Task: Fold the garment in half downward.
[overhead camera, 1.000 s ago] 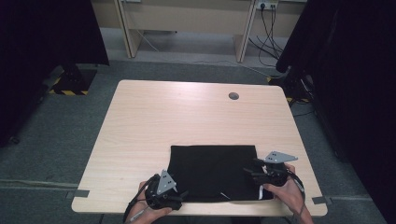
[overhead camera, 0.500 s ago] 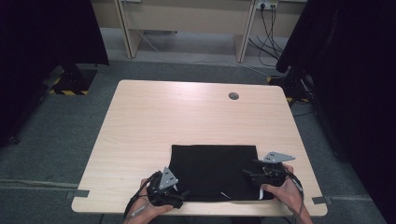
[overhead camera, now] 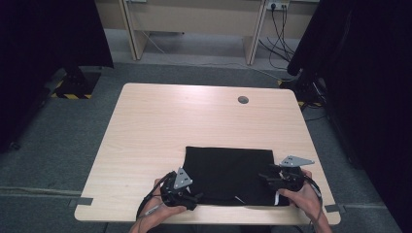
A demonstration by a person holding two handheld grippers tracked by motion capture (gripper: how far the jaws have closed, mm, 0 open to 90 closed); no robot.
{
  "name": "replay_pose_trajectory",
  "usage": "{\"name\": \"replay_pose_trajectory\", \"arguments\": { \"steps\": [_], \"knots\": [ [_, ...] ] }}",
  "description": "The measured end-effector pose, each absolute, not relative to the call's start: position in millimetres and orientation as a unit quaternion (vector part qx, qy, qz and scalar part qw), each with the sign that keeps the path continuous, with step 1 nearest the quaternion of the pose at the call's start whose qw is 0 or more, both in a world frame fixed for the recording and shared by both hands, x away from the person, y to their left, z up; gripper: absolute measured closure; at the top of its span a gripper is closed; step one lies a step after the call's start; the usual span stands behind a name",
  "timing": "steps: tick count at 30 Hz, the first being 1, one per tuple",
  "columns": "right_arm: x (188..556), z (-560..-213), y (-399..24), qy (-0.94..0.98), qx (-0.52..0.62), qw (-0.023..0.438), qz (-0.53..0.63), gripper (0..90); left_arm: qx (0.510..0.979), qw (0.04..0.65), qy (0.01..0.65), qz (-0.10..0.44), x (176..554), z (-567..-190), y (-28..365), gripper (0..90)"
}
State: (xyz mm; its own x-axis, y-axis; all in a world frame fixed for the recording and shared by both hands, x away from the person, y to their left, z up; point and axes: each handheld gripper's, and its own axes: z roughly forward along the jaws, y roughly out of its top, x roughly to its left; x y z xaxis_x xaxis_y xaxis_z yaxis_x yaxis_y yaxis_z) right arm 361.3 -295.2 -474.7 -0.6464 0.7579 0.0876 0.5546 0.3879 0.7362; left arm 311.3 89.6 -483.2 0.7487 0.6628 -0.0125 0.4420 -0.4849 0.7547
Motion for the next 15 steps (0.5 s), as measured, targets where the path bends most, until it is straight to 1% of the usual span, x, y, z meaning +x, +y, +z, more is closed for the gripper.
{"name": "replay_pose_trajectory", "arguments": {
  "steps": [15],
  "knots": [
    [366.5, -474.7, -312.2, 0.818, 0.406, 0.137, 0.384, 34.9, 0.853, 0.392, 0.317, 0.135, 320.6, -483.1, 73.3, 14.1]
  ]
}}
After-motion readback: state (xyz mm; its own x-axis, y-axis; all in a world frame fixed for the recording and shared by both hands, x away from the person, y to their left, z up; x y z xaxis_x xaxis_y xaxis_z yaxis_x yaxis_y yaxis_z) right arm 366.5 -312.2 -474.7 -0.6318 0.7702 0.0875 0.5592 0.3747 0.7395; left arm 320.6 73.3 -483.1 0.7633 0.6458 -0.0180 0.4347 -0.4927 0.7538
